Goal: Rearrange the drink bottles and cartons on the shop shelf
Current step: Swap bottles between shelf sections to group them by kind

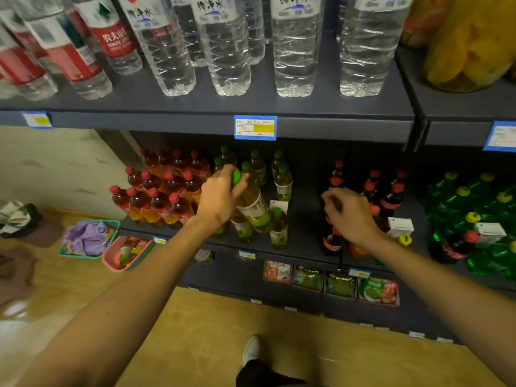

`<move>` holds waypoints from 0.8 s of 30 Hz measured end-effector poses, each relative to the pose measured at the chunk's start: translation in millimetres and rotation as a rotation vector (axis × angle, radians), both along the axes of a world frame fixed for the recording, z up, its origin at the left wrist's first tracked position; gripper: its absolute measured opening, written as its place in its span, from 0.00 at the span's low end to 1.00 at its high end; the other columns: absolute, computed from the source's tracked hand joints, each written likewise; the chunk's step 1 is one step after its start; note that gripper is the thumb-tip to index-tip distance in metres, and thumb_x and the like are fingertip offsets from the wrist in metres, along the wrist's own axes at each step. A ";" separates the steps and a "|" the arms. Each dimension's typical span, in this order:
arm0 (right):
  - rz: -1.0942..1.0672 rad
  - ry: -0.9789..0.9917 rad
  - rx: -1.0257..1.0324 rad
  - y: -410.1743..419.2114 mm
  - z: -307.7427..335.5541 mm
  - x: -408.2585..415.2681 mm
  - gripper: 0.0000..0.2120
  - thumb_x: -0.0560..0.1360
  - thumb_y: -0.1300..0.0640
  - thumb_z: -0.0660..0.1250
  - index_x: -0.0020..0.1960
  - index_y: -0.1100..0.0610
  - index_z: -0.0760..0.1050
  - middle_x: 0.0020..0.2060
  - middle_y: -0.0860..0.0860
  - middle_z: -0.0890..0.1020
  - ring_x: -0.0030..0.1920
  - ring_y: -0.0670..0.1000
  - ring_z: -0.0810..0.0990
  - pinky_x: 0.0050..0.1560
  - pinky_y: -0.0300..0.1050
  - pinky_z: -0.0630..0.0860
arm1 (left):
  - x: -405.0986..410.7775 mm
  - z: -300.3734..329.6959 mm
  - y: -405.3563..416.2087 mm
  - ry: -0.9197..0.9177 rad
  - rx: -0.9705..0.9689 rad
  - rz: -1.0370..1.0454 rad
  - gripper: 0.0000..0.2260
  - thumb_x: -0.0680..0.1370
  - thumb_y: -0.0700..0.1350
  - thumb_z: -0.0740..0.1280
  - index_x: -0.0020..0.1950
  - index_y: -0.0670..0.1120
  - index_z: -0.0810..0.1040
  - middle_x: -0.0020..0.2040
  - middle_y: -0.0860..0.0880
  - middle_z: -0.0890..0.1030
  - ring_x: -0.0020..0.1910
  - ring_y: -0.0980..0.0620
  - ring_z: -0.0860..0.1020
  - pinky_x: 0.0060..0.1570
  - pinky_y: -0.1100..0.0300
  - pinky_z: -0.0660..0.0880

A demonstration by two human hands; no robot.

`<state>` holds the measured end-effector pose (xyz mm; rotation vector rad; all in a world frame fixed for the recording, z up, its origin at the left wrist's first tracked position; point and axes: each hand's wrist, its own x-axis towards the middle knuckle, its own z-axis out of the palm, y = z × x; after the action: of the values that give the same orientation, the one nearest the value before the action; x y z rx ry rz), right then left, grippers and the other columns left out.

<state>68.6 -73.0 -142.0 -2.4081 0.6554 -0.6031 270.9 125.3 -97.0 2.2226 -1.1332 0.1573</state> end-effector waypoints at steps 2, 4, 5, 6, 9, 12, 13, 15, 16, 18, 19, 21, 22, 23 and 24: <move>0.007 -0.018 -0.006 10.9 2.5 21.3 0.08 0.74 0.65 0.66 0.52 0.59 0.79 0.45 0.54 0.81 0.43 0.50 0.79 0.44 0.35 0.69 | 18.1 -2.1 2.8 0.040 -0.017 0.068 0.10 0.80 0.50 0.62 0.50 0.43 0.73 0.37 0.51 0.75 0.32 0.58 0.72 0.31 0.69 0.66; -0.005 -0.023 0.001 20.7 4.0 37.7 0.07 0.74 0.64 0.66 0.52 0.58 0.79 0.44 0.52 0.80 0.42 0.47 0.77 0.42 0.27 0.67 | 35.8 -3.8 4.2 0.107 -0.045 0.109 0.10 0.80 0.49 0.62 0.51 0.42 0.73 0.36 0.51 0.75 0.30 0.60 0.72 0.27 0.71 0.67; -0.012 -0.022 0.009 25.4 4.3 43.9 0.07 0.74 0.64 0.66 0.51 0.58 0.79 0.43 0.51 0.80 0.40 0.45 0.76 0.42 0.24 0.66 | 44.3 -5.0 4.3 0.144 -0.055 0.112 0.10 0.80 0.49 0.62 0.51 0.42 0.74 0.36 0.52 0.75 0.30 0.60 0.72 0.27 0.72 0.69; -0.022 -0.023 0.009 30.3 5.1 49.2 0.07 0.74 0.64 0.66 0.51 0.58 0.79 0.43 0.50 0.79 0.40 0.43 0.74 0.42 0.21 0.65 | 52.7 -6.0 4.1 0.176 -0.060 0.106 0.10 0.80 0.49 0.62 0.52 0.41 0.74 0.36 0.52 0.75 0.30 0.60 0.73 0.27 0.72 0.69; -0.055 -0.031 -0.001 42.0 7.7 61.7 0.07 0.74 0.65 0.67 0.50 0.59 0.80 0.41 0.49 0.77 0.39 0.42 0.73 0.42 0.18 0.63 | 77.0 -8.6 2.1 0.203 -0.062 0.079 0.11 0.80 0.48 0.63 0.52 0.40 0.73 0.37 0.50 0.76 0.30 0.58 0.73 0.26 0.70 0.69; -0.081 -0.038 -0.003 50.7 8.2 71.7 0.07 0.74 0.66 0.67 0.50 0.60 0.80 0.42 0.52 0.79 0.39 0.44 0.74 0.43 0.21 0.64 | 98.3 -11.3 -0.6 0.218 -0.071 0.048 0.10 0.79 0.47 0.64 0.55 0.41 0.73 0.43 0.46 0.79 0.34 0.55 0.75 0.32 0.67 0.71; -0.091 -0.040 -0.005 53.1 7.9 74.6 0.07 0.74 0.66 0.67 0.50 0.60 0.80 0.42 0.53 0.80 0.40 0.45 0.75 0.43 0.24 0.65 | 104.3 -12.1 -2.0 0.242 -0.080 0.031 0.10 0.79 0.46 0.64 0.56 0.41 0.74 0.45 0.45 0.79 0.37 0.53 0.77 0.36 0.63 0.75; -0.109 -0.036 -0.001 57.9 8.0 80.4 0.07 0.74 0.66 0.67 0.50 0.60 0.80 0.43 0.54 0.80 0.41 0.46 0.76 0.43 0.28 0.65 | 113.3 -12.6 -5.0 0.258 -0.082 -0.010 0.11 0.79 0.45 0.64 0.59 0.42 0.74 0.50 0.44 0.79 0.45 0.49 0.78 0.43 0.60 0.76; -0.118 -0.030 0.008 60.4 8.2 83.4 0.07 0.74 0.65 0.67 0.50 0.60 0.80 0.43 0.54 0.80 0.41 0.47 0.76 0.44 0.29 0.65 | 117.9 -13.8 -6.5 0.243 -0.066 -0.035 0.12 0.79 0.44 0.64 0.61 0.41 0.73 0.53 0.44 0.78 0.48 0.48 0.78 0.46 0.59 0.76; -0.132 -0.011 0.018 65.4 7.7 88.1 0.07 0.74 0.65 0.66 0.51 0.60 0.80 0.44 0.53 0.80 0.42 0.47 0.76 0.44 0.30 0.66 | 126.3 -17.0 -10.4 0.205 -0.017 -0.085 0.14 0.79 0.42 0.64 0.64 0.41 0.71 0.58 0.42 0.76 0.55 0.46 0.76 0.54 0.55 0.76; -0.138 -0.003 0.018 67.6 6.5 90.0 0.07 0.74 0.65 0.66 0.51 0.59 0.80 0.44 0.53 0.81 0.43 0.47 0.77 0.45 0.32 0.67 | 130.6 -18.9 -12.6 0.200 0.015 -0.113 0.14 0.79 0.43 0.63 0.64 0.41 0.70 0.60 0.42 0.74 0.58 0.45 0.74 0.57 0.53 0.75; -0.152 0.012 0.018 71.9 4.2 93.6 0.07 0.75 0.64 0.66 0.51 0.59 0.80 0.45 0.53 0.82 0.45 0.49 0.79 0.48 0.35 0.70 | 141.1 -22.7 -18.9 0.214 0.099 -0.171 0.13 0.81 0.46 0.60 0.64 0.43 0.69 0.63 0.43 0.71 0.60 0.46 0.72 0.59 0.53 0.73; -0.160 0.017 0.018 73.7 2.8 95.4 0.07 0.75 0.64 0.66 0.51 0.59 0.80 0.45 0.54 0.82 0.46 0.50 0.79 0.49 0.36 0.70 | 148.9 -27.7 -23.4 0.186 0.149 -0.200 0.13 0.81 0.47 0.59 0.64 0.44 0.69 0.64 0.44 0.70 0.61 0.47 0.71 0.59 0.53 0.72; -0.170 0.023 0.020 75.2 1.5 96.6 0.07 0.75 0.64 0.65 0.51 0.59 0.80 0.45 0.54 0.82 0.47 0.50 0.79 0.49 0.36 0.70 | 156.0 -31.6 -27.7 0.149 0.237 -0.223 0.13 0.81 0.47 0.59 0.64 0.44 0.69 0.65 0.44 0.68 0.62 0.46 0.70 0.60 0.54 0.71; -0.181 0.030 0.023 77.0 0.3 97.9 0.07 0.75 0.64 0.65 0.51 0.59 0.80 0.45 0.54 0.82 0.47 0.50 0.79 0.49 0.36 0.70 | 162.0 -36.7 -32.0 0.087 0.324 -0.251 0.13 0.81 0.47 0.59 0.64 0.44 0.69 0.66 0.44 0.67 0.65 0.45 0.68 0.61 0.54 0.70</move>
<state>166.5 4.0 -141.8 -2.3570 0.8954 -0.6300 433.0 93.3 -133.7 2.3082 -1.4594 -0.2418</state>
